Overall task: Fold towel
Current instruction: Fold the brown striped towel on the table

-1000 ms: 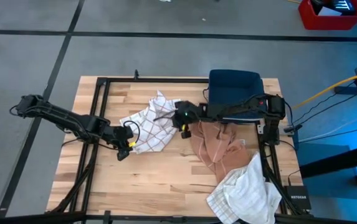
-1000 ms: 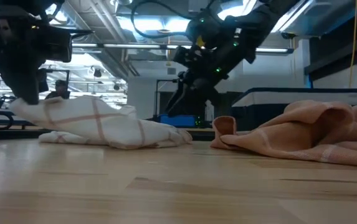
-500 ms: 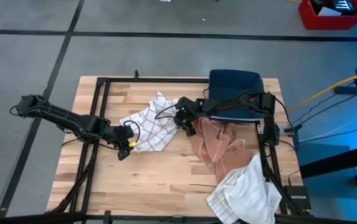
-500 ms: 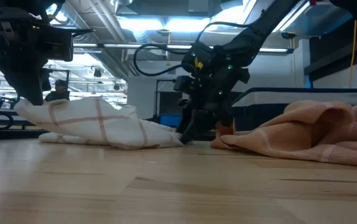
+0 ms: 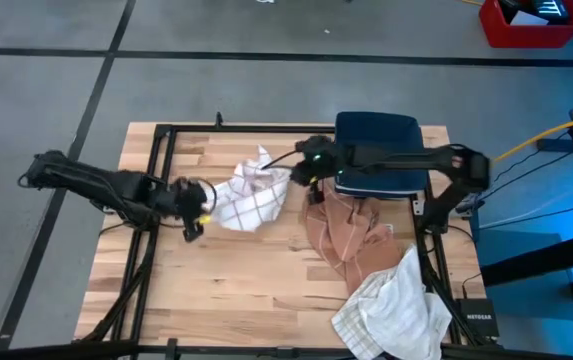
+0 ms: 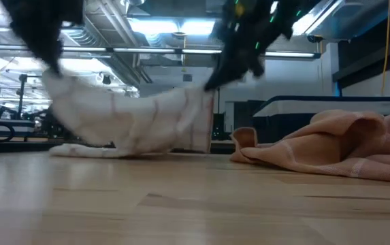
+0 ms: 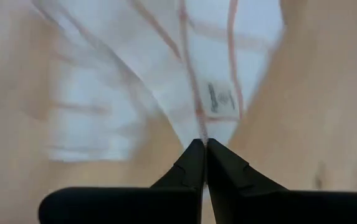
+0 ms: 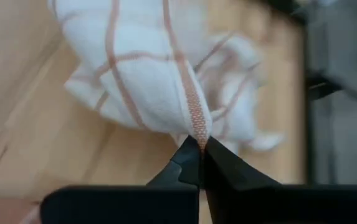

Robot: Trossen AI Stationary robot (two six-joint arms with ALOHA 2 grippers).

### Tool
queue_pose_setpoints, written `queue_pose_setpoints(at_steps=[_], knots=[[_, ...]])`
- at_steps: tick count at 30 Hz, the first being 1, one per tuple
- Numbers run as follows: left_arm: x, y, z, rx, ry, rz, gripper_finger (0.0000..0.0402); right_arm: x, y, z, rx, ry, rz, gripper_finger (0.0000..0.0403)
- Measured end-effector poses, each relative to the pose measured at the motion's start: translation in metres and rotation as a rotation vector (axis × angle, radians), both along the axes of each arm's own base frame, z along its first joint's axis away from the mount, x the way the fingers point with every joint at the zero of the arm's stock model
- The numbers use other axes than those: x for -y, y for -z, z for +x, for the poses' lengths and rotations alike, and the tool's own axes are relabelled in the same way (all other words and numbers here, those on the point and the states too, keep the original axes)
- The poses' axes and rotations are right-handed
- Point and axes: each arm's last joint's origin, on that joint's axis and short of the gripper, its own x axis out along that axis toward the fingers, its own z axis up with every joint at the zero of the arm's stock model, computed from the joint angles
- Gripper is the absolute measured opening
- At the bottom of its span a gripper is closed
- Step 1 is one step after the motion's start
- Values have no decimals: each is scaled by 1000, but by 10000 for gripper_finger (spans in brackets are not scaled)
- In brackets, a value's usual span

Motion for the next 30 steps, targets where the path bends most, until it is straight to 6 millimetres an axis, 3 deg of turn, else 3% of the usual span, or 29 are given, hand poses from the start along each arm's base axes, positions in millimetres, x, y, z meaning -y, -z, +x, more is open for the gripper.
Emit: queue_pose_setpoints(at_steps=[8,14,20,24,30], knots=[[-16,-130,-16,366,-139,457,2,-1,-97,-31,231,216,-139,9],[-25,-192,-37,478,-297,737,2,1,-150,-37,345,321,-213,9],[-30,-217,-49,434,-369,906,3,1,-181,-42,410,358,-294,9],[-32,-217,-52,420,-376,918,3,1,-194,-46,449,380,-305,8],[-32,-209,-50,355,-340,930,3,0,-199,-49,423,388,-308,9]])
